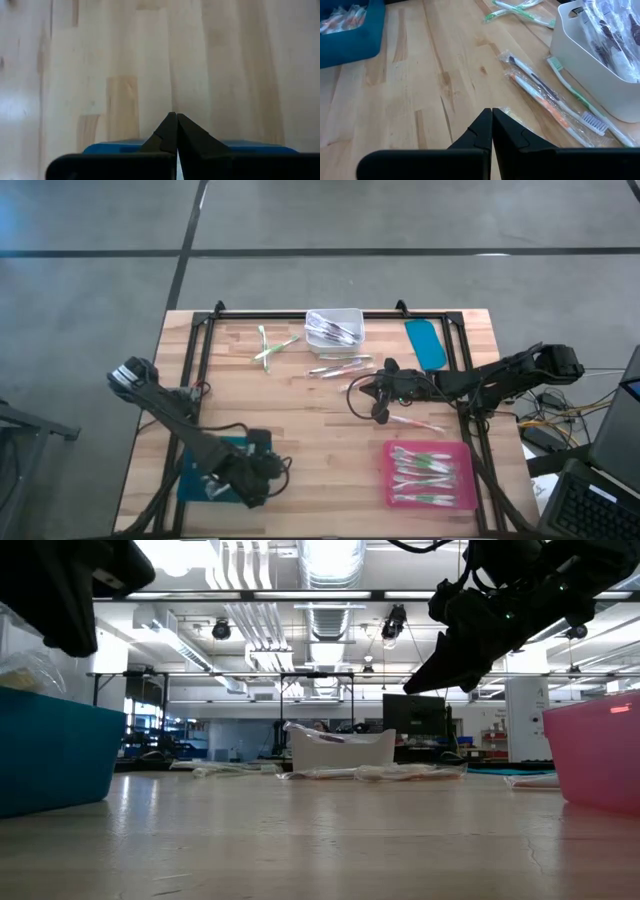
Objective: Pick & Place Toothbrushes
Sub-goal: Put the orange toothbrush into the blue bin
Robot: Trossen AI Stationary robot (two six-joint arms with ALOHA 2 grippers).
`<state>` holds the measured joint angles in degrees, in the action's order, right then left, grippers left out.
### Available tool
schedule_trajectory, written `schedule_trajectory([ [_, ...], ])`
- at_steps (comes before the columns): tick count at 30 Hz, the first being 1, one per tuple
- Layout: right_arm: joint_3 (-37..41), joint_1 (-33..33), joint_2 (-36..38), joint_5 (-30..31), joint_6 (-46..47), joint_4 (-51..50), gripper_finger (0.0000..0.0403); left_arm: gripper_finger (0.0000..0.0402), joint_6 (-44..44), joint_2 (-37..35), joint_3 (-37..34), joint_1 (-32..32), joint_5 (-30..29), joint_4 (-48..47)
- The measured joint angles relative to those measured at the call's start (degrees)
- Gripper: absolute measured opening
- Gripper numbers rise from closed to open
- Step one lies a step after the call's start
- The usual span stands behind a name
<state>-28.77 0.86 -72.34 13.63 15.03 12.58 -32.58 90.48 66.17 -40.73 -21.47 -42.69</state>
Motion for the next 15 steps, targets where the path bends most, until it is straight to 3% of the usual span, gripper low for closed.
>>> schedule_trajectory([
  [9,0.0,0.0,0.0,0.0,0.0,-0.1,0.0008,0.0002,-4.5,0.7,0.0,0.5,7.1,-3.5],
  [15,0.1,0.0,0.0,0.0,0.0,-0.1,0.0008,0.0003,-5.4,0.2,0.0,0.7,5.4,-7.6],
])
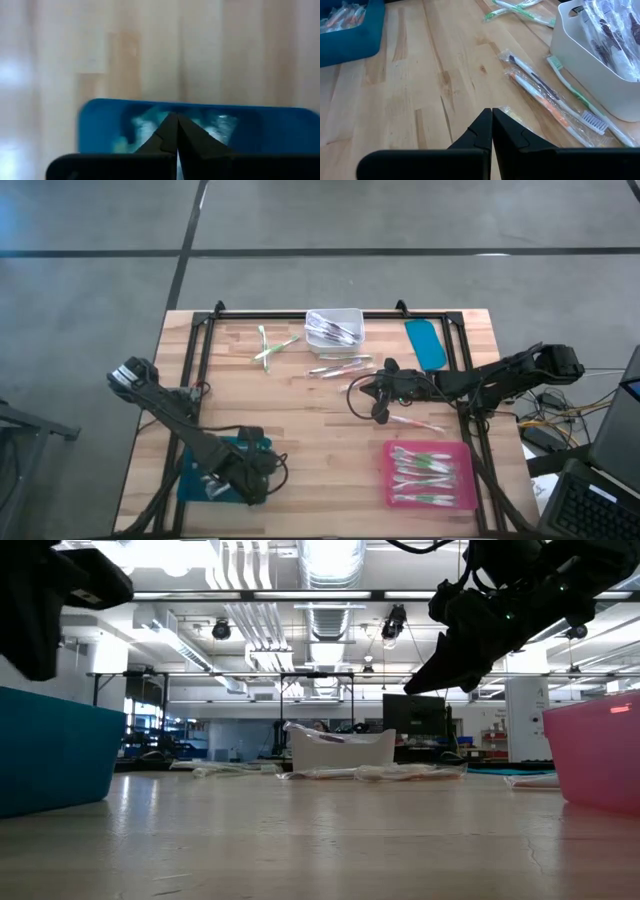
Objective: Pick & Place Toothbrushes
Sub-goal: Put the orange toothbrush into the blue bin, then put the green toothbrush into the pink bin
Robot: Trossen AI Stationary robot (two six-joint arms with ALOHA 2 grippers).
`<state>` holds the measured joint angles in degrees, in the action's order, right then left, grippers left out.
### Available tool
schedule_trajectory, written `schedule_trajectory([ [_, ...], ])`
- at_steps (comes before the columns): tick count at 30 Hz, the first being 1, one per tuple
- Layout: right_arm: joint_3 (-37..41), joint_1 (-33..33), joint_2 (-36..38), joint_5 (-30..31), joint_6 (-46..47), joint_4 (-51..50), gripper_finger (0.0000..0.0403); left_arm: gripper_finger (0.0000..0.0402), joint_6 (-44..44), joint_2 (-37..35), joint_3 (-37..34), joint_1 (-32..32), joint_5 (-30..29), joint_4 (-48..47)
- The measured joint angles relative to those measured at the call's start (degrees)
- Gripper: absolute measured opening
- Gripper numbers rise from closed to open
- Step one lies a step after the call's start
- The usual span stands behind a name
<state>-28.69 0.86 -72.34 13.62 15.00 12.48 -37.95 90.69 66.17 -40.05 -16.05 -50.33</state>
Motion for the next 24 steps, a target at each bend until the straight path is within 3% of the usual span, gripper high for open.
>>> schedule_trajectory([
  [7,0.0,0.0,0.0,0.0,0.0,0.0,0.0008,0.0010,-0.4,-2.4,0.0,2.3,-16.8,-5.2],
  [12,0.0,0.0,0.0,0.0,0.0,0.0,0.0008,0.0007,0.1,-3.8,0.0,7.4,-25.4,-5.3],
  [16,0.1,0.0,0.0,0.0,-0.2,0.0,0.0008,0.0009,3.6,-4.1,0.0,13.7,-28.9,-5.3],
  [24,0.6,0.0,0.0,0.0,-0.1,0.0,0.0008,0.0040,12.9,-4.3,0.0,30.5,-29.1,-4.6],
])
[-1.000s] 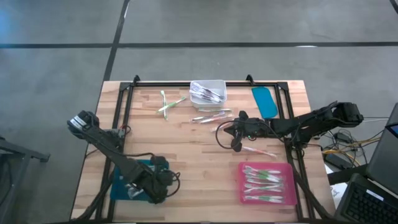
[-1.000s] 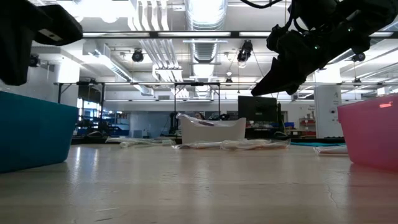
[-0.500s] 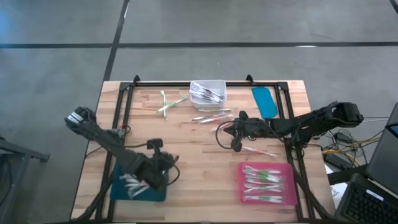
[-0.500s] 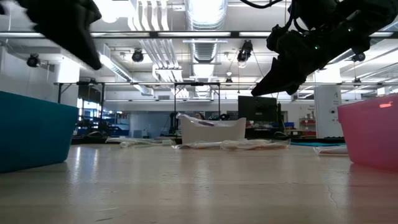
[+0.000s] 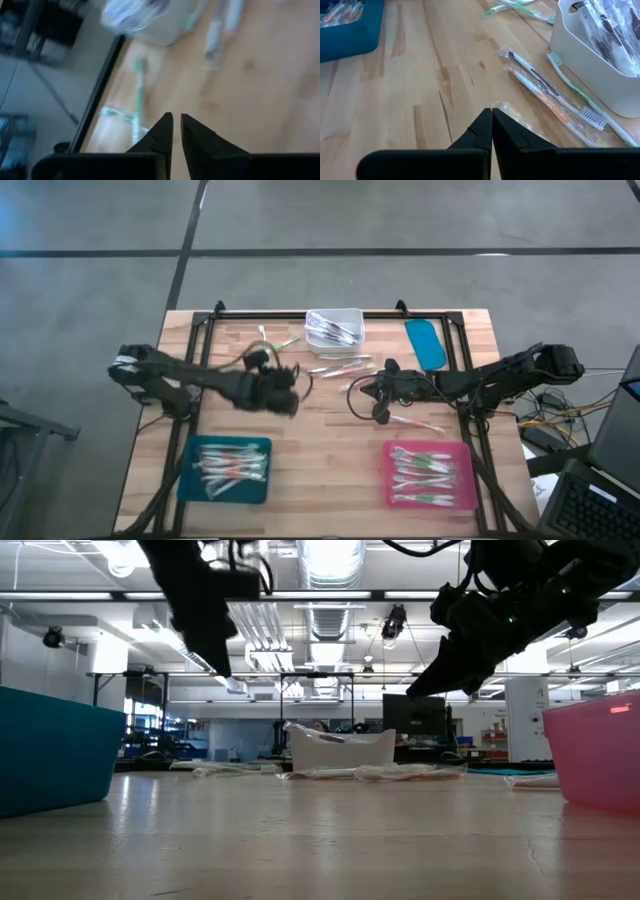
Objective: Pick & Place Toothbrushes
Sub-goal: Put the green toothbrush into the pink bin
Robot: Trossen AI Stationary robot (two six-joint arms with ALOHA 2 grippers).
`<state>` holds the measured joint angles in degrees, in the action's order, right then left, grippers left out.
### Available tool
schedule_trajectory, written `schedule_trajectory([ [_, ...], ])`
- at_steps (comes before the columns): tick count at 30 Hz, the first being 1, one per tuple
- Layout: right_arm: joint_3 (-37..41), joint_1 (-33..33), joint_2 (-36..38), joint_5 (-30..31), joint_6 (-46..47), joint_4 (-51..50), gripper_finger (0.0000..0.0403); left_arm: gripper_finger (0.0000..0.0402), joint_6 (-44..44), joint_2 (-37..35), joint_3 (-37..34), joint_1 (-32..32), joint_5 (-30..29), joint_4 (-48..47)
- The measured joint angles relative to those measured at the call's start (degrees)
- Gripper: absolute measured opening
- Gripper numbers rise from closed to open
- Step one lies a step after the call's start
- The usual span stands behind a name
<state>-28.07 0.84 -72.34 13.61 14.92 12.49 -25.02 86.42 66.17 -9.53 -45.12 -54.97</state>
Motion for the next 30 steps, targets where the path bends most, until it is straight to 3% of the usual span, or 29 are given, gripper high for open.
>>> schedule_trajectory([
  [9,0.2,0.0,0.0,0.0,0.0,0.0,0.0008,0.0072,8.6,-0.5,0.0,16.7,0.1,8.9],
  [16,0.2,0.0,0.1,0.0,0.1,0.0,0.0008,0.0114,11.5,-0.5,0.0,28.7,11.4,17.6],
  [19,0.2,0.0,0.1,0.0,0.1,0.0,0.0008,0.0134,10.3,-0.5,0.0,33.2,13.4,19.5],
  [26,0.2,0.0,0.1,0.0,0.1,0.0,0.0008,0.0160,3.0,-0.5,0.0,39.5,13.7,20.1],
  [30,0.2,0.0,0.1,0.0,0.1,0.0,0.0008,0.0159,4.6,-0.5,0.0,39.6,13.8,20.0],
])
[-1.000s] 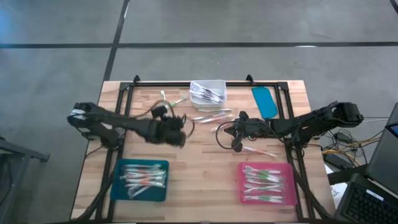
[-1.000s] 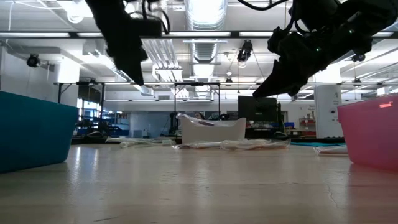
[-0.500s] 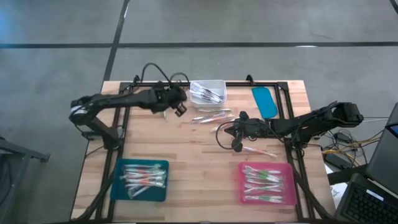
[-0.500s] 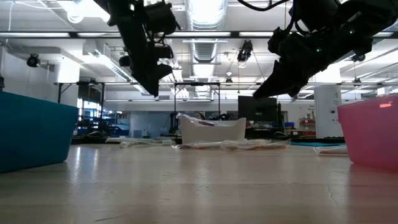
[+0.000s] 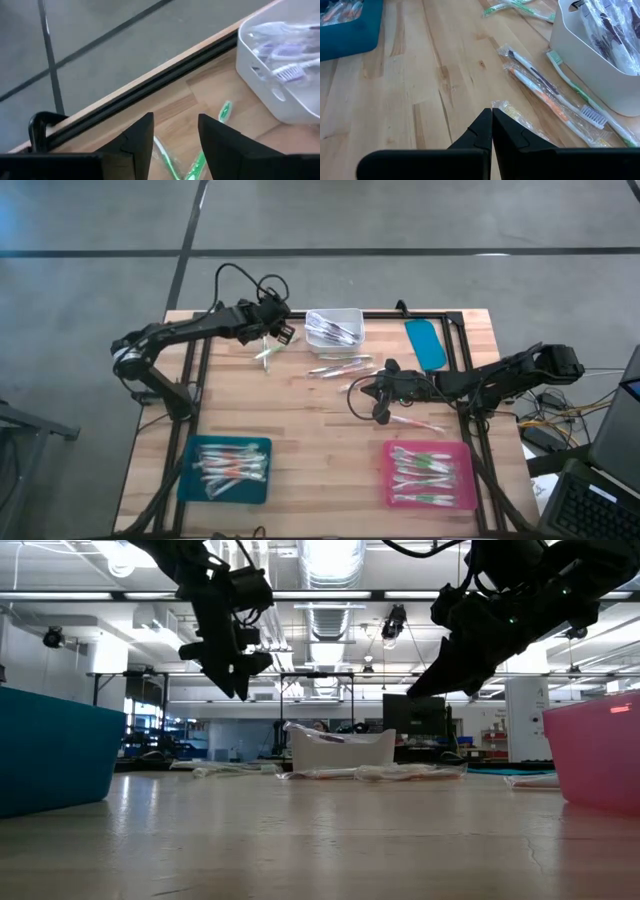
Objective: Pick & Place Toothbrushes
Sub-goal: Put the green toothbrush into the pink bin
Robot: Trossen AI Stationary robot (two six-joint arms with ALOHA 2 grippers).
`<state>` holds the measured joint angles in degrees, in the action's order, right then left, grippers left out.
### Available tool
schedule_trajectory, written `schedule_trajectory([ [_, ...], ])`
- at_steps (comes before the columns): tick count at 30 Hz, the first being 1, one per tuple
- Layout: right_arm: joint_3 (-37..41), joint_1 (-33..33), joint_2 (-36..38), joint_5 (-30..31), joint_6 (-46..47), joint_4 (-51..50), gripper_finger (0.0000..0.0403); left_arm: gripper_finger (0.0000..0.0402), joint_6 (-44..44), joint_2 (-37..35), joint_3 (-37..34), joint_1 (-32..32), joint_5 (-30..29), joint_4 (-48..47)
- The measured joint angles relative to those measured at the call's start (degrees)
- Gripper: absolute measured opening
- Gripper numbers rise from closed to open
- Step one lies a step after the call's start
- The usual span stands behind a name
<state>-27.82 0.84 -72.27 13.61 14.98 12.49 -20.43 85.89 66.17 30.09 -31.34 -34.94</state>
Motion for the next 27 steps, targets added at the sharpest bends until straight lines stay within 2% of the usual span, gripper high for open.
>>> schedule_trajectory([
  [3,0.2,0.0,0.0,0.0,0.0,0.0,0.0008,0.0159,0.4,0.0,0.0,-0.1,0.2,0.0],
  [5,0.3,0.0,0.0,0.0,-0.2,0.0,0.0008,0.0160,-1.4,0.0,0.0,-0.2,2.8,-0.7],
  [10,0.4,0.0,0.0,0.0,-0.2,0.0,0.0008,0.0159,6.6,0.2,0.0,1.1,16.8,-1.3],
  [14,0.4,0.0,0.0,0.0,-0.2,0.0,0.0008,0.0154,12.3,0.5,0.0,2.0,17.6,-3.8],
  [27,0.4,0.0,0.0,0.0,0.0,0.1,0.0008,0.0136,21.1,5.4,0.0,3.6,23.0,-19.3],
])
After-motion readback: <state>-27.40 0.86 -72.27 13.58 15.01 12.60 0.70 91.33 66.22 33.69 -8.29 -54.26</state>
